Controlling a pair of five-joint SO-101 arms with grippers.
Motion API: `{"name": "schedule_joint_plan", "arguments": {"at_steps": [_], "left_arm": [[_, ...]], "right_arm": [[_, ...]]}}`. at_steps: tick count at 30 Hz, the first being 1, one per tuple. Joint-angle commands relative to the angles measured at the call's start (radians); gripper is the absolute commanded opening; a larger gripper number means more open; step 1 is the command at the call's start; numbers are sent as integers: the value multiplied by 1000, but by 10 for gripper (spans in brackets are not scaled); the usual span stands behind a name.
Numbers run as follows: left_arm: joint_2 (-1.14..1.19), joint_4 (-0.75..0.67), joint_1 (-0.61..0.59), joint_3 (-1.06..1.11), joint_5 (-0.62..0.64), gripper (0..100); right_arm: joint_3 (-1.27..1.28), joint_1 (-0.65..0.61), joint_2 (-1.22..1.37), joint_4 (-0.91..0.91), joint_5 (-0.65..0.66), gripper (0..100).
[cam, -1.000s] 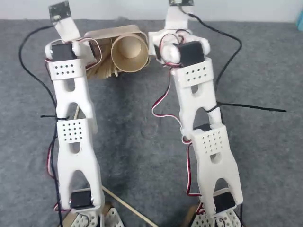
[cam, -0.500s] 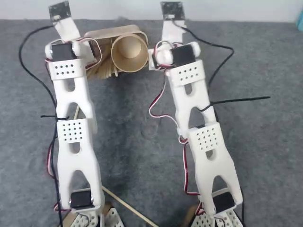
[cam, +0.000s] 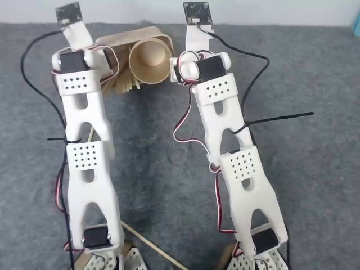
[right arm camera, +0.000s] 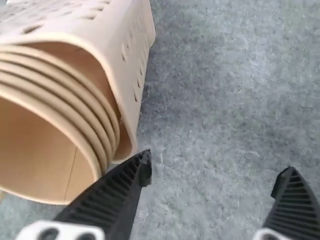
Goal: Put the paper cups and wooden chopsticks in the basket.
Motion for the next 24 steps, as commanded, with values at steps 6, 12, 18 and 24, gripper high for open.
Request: {"name": "schedule_joint_plan", "arguments": {"at_steps": [6,12,18,24], "left_arm": [[-5,-5,-2,-12,0,13],[-5,-5,0,-12,0,13],[-5,-5,0,-12,0,13],[-5,-5,-5,-12,0,13]], "right_arm": [[-38,7,-127,-31,15,384],[-38,35,-228,71,17,384],[-37,-18,-260,117,17,384],[-37,-47,-243,102,37,384]]}}
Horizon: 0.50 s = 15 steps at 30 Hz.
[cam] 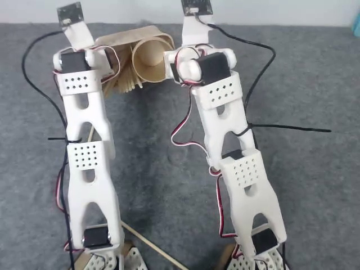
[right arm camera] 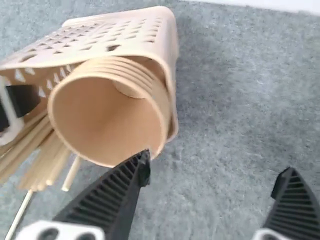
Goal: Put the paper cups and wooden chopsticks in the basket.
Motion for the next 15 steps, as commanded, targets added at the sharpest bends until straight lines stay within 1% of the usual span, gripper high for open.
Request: {"name": "schedule_joint_plan", "arguments": {"at_steps": [1,3,6,15], "left_arm": [[-6,-5,-8,-12,0,13],[-6,-5,-8,-12,0,13],[-21,3,-6,-10,0,13],[-84,32,-6,-10,-2,13]], "right_arm": [[-35,-18,-56,-18,57,384],[-35,-22,-21,-71,91,384],[-35,-8,77,-228,114,384],[-35,-8,397,-702,104,383]]}}
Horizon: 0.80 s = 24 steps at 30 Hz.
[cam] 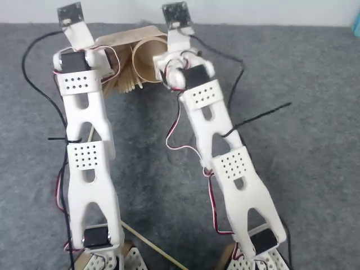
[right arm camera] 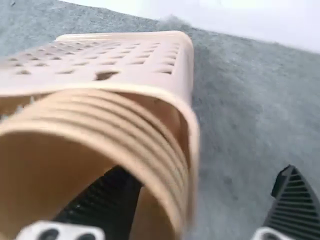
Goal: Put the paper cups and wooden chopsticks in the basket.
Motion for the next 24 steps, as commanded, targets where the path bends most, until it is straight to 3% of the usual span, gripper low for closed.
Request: {"name": "schedule_joint_plan", "arguments": {"at_steps": [1,3,6,7,8,10,24], "left_arm": [[-84,29,-6,-10,-2,13],[-83,29,-6,-7,-2,13],[-83,29,-6,-5,-3,13],[-83,29,-6,-5,-3,13],[-83,29,-6,-7,-5,13],[-83,29,-6,-8,-5,13],[-115,32,-34,-7,-8,13]], "right_arm": [[-34,2,62,-225,11,377],[-34,-2,116,-325,11,306],[-35,-13,165,-424,11,19],[-35,-15,176,-441,11,0],[-35,-15,180,-440,8,46],[-35,-15,180,-440,-23,0],[-38,2,25,-216,-46,6]]}}
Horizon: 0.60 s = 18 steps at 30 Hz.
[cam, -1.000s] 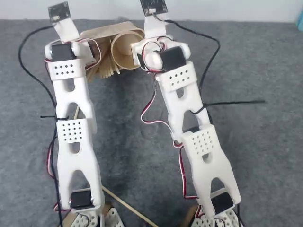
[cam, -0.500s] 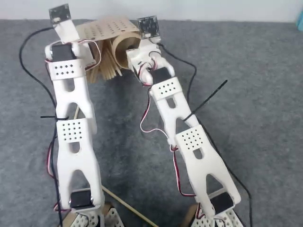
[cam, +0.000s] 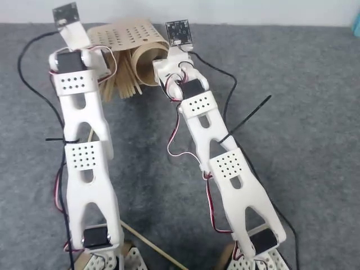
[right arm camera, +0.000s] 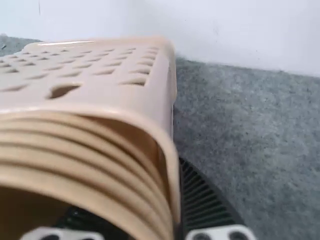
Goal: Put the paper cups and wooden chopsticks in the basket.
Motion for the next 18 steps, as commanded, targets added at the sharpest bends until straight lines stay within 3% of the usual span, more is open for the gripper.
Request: {"name": "schedule_joint_plan", "arguments": {"at_steps": [1,18], "left_arm": [[-114,28,-23,-10,-8,13],[-204,32,-35,-5,-8,13]], "right_arm": [[-38,2,-143,81,-25,6],[-37,18,-567,823,-15,6]]}}
